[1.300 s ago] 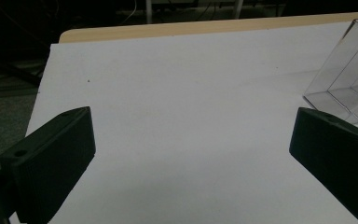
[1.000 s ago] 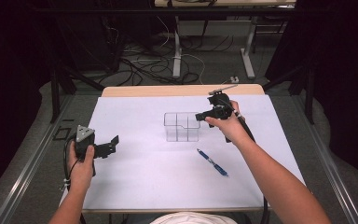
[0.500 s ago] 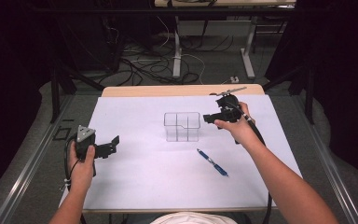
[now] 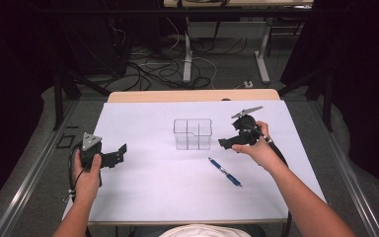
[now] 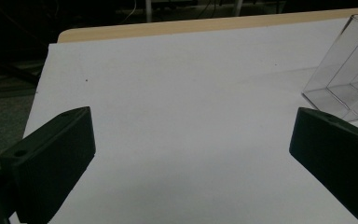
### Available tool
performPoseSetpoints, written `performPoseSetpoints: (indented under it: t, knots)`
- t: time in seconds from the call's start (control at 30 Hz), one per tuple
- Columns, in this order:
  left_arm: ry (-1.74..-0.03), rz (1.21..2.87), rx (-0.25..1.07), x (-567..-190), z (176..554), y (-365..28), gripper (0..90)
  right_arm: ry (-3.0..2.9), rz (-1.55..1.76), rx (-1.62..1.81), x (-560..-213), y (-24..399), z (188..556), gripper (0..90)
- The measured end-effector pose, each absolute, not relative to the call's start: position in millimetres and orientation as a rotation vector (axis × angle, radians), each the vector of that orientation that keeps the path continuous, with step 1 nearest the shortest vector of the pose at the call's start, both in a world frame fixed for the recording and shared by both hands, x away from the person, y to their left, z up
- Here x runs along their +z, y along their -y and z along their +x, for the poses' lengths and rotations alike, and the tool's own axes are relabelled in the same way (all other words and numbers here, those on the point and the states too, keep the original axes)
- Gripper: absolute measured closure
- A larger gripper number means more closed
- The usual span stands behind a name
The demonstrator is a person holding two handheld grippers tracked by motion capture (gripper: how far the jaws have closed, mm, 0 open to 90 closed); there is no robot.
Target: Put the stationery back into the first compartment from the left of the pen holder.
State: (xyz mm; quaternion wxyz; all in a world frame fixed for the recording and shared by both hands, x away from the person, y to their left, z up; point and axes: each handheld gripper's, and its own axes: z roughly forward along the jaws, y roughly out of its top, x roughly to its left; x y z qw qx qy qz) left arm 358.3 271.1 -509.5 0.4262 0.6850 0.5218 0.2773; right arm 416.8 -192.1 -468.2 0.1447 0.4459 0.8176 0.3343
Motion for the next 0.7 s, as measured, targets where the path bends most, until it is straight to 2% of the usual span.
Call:
performPoseSetpoints:
  t: [0.2, 0.43, 0.7]
  knots:
    - [-1.307, 1.716, 0.689, -510, 358, -270, 0.0, -2.386, 1.284, 0.976, -482, 194, 411, 0.0]
    - [-1.306, 1.713, 0.693, -510, 358, -271, 0.0, -2.428, 1.193, 0.876, -491, 188, 407, 13.6]
    - [-1.302, 1.716, 0.694, -510, 358, -270, 0.0, -2.454, 1.172, 0.837, -502, 183, 404, 21.1]
